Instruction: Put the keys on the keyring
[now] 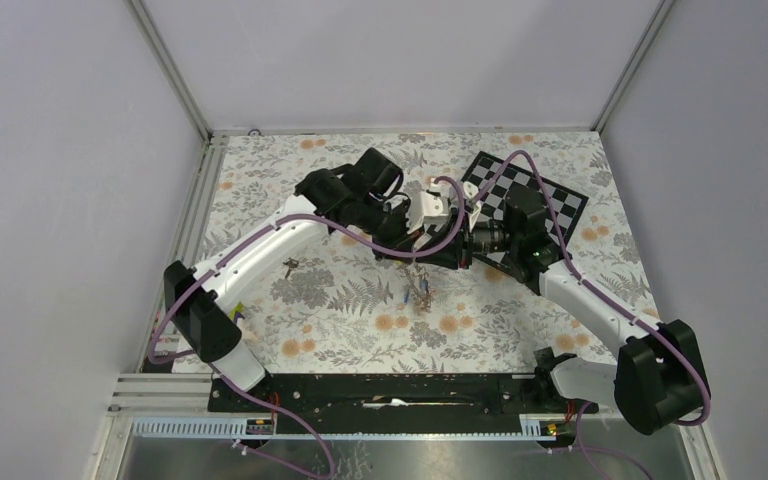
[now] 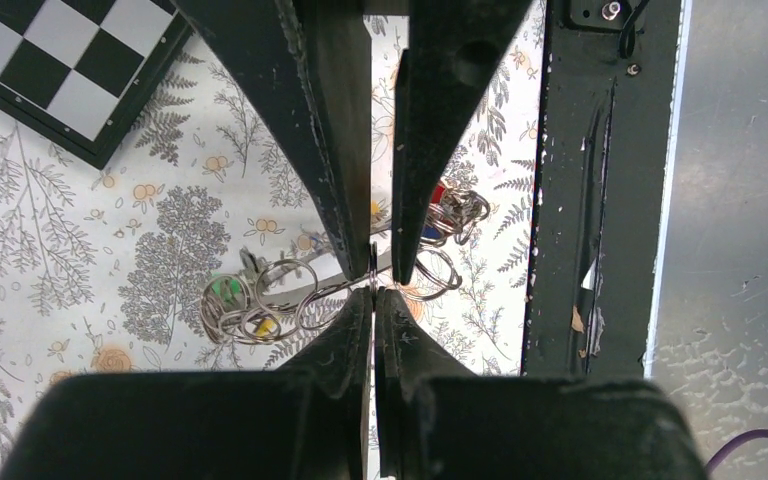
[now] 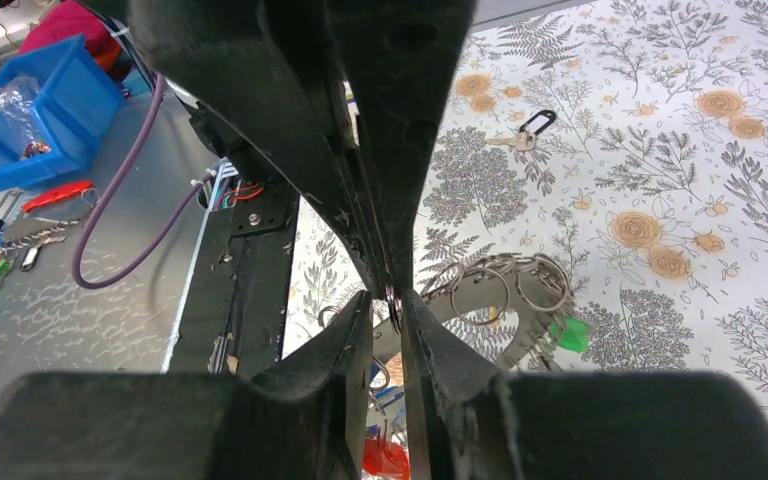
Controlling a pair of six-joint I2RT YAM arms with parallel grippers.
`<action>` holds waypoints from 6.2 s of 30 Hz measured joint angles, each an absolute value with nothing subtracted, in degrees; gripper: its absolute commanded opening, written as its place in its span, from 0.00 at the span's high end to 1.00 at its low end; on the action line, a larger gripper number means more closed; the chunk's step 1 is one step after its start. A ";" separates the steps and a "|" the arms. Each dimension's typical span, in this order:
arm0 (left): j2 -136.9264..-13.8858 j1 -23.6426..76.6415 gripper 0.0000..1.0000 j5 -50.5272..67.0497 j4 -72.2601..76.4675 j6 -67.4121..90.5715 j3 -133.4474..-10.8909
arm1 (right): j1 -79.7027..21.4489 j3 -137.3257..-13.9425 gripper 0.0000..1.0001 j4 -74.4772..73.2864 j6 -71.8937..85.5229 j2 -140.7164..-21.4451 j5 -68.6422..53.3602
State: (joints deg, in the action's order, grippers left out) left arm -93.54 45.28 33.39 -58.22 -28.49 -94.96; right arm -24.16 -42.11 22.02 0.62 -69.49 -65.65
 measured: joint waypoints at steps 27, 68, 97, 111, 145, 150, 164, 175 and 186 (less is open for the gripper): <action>-81.56 34.02 0.73 49.34 -35.09 -14.72 -79.55 | -21.69 -39.09 1.00 53.87 31.16 -73.56 -64.29; -81.32 32.51 1.00 56.51 -21.85 -6.63 -76.31 | -20.45 -38.06 0.57 66.26 38.98 -75.20 -61.30; -92.82 41.56 1.00 40.25 -59.18 -29.10 -96.77 | -22.33 -43.33 0.56 29.19 4.19 -73.10 -68.62; -93.19 41.89 1.00 40.27 -59.64 -29.17 -96.77 | -24.45 -43.51 0.99 28.51 3.68 -73.19 -68.55; -77.03 34.37 0.74 52.07 -14.17 -7.79 -70.65 | -22.02 -37.28 1.00 73.87 48.75 -77.32 -58.08; -77.03 34.04 0.77 52.47 -13.02 -6.57 -70.65 | -21.93 -37.26 1.00 74.37 49.34 -77.32 -57.89; -78.39 33.74 0.95 54.50 -11.70 -4.12 -70.65 | -21.54 -36.73 1.00 74.54 48.84 -77.41 -57.91; -78.85 33.61 1.00 55.70 -11.53 -3.66 -70.65 | -21.37 -36.49 0.97 74.24 45.10 -77.41 -58.15; -82.08 35.33 1.00 54.43 -27.31 -17.56 -76.47 | -21.54 -36.84 0.77 65.73 36.40 -77.10 -62.50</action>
